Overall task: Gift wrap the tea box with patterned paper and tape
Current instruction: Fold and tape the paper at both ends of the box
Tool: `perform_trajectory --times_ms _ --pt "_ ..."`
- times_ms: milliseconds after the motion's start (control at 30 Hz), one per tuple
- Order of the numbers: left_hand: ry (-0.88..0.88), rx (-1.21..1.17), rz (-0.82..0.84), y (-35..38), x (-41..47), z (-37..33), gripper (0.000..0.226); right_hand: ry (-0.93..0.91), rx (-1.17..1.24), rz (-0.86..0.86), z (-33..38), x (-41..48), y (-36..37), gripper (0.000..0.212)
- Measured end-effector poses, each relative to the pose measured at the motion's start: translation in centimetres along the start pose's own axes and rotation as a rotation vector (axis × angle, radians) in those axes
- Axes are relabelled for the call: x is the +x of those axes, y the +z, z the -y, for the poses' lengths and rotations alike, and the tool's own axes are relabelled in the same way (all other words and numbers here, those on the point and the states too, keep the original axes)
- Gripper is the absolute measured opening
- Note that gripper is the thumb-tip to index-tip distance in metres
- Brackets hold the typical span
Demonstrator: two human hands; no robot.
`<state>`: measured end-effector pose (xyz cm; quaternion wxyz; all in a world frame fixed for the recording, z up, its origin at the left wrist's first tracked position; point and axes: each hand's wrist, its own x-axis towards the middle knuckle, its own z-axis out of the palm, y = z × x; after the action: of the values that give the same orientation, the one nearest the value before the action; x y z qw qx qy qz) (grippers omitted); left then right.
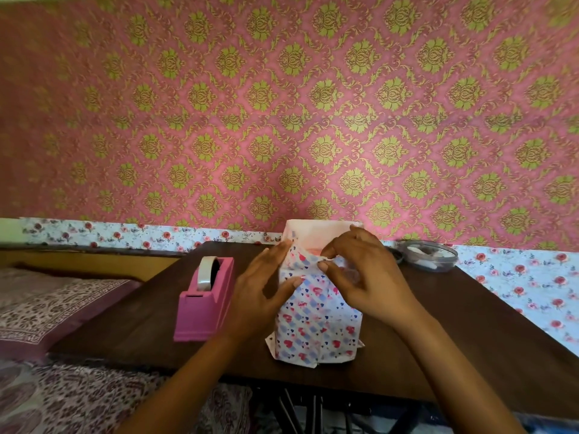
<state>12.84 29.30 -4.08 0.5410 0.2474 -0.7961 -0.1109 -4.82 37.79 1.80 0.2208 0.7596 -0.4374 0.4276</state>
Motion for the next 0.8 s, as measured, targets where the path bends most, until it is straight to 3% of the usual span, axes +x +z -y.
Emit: perform_trajectory --times_ms 233,533,600,733,800 --pt "0.163 0.008 0.208 -0.3 1.3 -0.1 0.054 -0.082 -0.033 0.032 0.8 -1.9 -1.0 0.019" --pt "0.216 0.28 0.553 -2.4 3.9 -0.1 0.05 -0.075 -0.128 -0.034 1.2 -2.9 -0.4 0.018" --pt "0.143 0.234 0.654 -2.9 4.3 -1.0 0.046 -0.056 -0.131 -0.051 1.1 -2.8 -0.2 0.019" --pt "-0.225 -0.21 0.716 -3.7 4.6 -2.1 0.037 -0.076 -0.129 -0.016 1.0 -2.8 0.1 0.014" --pt "-0.204 -0.2 0.675 -3.4 4.8 -1.9 0.036 -0.082 -0.149 -0.005 1.0 -2.7 0.3 0.013"
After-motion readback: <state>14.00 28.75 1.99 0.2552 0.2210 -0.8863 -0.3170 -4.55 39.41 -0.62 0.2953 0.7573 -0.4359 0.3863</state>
